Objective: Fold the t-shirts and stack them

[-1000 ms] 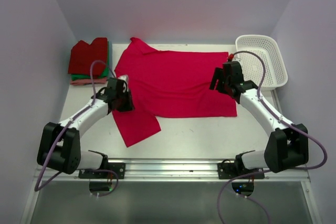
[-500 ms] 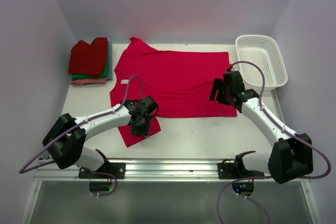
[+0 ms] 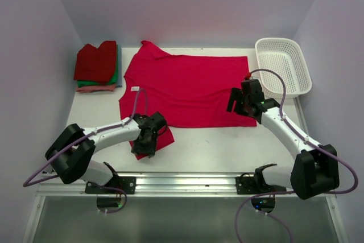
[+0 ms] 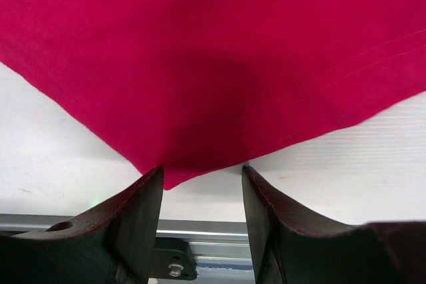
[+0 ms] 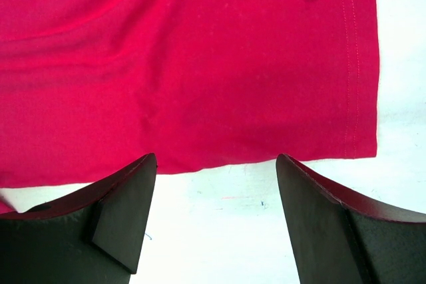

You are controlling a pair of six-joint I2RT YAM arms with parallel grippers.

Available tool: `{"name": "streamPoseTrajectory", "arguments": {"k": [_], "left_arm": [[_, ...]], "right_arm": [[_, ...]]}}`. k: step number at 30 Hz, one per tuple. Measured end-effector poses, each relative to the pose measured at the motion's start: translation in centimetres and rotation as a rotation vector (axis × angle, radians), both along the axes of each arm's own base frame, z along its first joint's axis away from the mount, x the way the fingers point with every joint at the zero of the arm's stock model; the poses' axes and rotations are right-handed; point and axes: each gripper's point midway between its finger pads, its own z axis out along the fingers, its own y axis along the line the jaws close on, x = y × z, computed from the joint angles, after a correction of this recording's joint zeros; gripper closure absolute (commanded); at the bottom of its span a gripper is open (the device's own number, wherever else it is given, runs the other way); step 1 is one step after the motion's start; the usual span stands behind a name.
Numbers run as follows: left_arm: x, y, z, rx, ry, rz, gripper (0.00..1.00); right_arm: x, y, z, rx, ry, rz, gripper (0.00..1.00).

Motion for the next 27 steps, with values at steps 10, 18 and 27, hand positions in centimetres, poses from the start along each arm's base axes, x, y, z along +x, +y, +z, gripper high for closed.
{"name": "streamPoseTrajectory", "arguments": {"k": [10, 18, 27], "left_arm": [[-0.5, 0.5, -0.6, 0.001, 0.034, 0.019, 0.73], [-0.6, 0.7, -0.8, 0.002, 0.064, 0.014, 0.9], [-0.3, 1.0, -0.2, 0.0, 0.033, 0.025, 0.09]], "right_arm": [[-0.1, -0.2, 0.2, -0.004, -0.005, -0.005, 0.26], [-0.2, -0.6, 1.3, -0.008, -0.043, -0.017, 0.29], [-0.7, -0.7, 0.7, -0.016, -0.022, -0.019, 0.29]]}}
